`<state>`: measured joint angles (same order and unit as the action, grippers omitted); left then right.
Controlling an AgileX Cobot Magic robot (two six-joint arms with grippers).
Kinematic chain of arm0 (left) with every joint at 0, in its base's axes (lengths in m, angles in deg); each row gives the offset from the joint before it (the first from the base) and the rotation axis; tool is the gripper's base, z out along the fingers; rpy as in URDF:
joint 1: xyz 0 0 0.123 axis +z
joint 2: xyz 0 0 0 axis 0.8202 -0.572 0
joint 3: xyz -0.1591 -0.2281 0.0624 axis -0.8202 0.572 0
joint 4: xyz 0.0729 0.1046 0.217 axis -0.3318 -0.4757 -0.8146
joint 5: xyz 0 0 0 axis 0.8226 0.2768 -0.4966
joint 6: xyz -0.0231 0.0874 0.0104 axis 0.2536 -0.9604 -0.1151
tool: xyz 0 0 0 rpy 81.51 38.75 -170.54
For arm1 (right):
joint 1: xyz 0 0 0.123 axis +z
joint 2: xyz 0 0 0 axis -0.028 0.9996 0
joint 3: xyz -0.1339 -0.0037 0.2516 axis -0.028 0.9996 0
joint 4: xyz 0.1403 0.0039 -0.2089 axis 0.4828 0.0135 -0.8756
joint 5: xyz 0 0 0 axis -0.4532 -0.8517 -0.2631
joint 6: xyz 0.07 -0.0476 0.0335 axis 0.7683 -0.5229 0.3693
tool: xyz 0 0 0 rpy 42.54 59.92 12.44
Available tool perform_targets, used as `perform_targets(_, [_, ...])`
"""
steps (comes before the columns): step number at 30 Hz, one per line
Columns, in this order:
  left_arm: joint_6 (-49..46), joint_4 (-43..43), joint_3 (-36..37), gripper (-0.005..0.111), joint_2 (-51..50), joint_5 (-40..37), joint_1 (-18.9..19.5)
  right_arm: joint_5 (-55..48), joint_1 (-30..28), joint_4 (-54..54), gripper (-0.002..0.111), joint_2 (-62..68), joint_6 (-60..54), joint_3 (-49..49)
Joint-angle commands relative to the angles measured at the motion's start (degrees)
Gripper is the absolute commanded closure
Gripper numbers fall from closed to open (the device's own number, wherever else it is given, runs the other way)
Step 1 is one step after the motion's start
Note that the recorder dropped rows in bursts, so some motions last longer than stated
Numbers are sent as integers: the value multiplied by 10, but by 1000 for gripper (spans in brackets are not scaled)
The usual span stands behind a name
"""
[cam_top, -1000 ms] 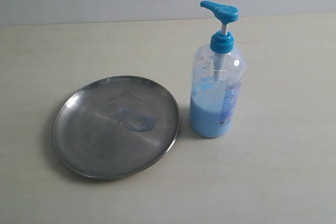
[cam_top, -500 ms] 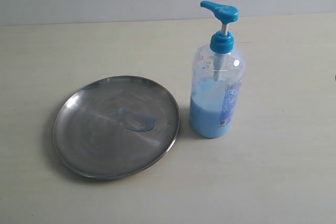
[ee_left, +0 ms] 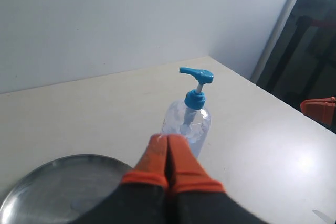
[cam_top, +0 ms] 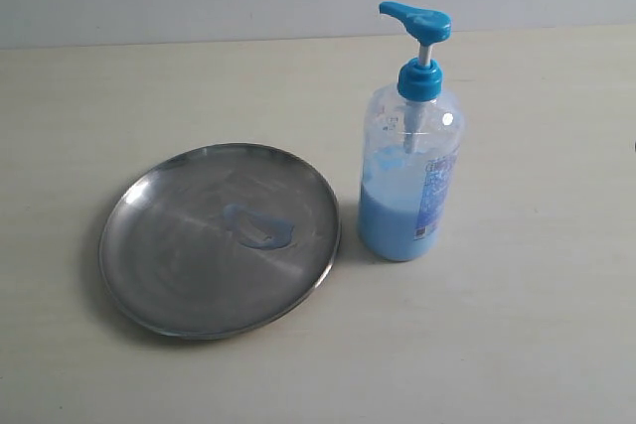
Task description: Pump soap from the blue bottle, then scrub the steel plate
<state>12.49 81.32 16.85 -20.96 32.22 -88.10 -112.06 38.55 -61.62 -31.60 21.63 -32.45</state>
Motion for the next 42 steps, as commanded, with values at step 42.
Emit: perform_targets(42, [-4,-83,132,107,192,123,141,13,-2,-2,108,2,0,1])
